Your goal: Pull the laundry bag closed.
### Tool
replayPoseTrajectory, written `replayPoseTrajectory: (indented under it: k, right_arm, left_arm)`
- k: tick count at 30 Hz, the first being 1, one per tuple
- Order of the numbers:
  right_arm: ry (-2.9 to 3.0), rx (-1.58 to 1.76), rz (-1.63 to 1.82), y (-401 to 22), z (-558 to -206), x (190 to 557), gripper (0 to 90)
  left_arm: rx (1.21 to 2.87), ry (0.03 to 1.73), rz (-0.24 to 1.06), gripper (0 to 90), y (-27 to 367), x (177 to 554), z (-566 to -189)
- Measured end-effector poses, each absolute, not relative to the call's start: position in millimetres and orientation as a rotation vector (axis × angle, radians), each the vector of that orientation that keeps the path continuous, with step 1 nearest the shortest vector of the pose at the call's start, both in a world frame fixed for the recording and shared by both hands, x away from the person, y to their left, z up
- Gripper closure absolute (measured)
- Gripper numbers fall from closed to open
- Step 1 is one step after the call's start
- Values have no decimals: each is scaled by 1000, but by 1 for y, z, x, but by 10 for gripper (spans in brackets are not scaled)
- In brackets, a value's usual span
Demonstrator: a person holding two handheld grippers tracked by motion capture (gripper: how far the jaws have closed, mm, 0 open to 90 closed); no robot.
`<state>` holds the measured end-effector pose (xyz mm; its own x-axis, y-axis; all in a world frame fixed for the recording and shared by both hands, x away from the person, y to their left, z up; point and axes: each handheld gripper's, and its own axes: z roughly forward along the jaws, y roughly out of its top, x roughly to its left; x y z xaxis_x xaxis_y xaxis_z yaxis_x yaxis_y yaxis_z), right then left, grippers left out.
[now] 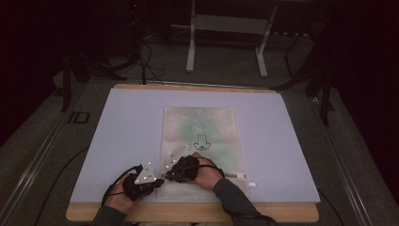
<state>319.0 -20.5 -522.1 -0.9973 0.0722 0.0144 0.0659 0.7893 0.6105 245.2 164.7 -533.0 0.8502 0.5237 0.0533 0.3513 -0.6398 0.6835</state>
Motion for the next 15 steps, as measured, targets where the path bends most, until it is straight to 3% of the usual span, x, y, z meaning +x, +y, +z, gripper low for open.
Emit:
replayPoseTrajectory:
  k: [15]
  right_arm:
    - [2962, 60, 971, -26, -520, 317, 823]
  left_arm:
    - [2321, 633, 316, 900, 165, 246, -533]
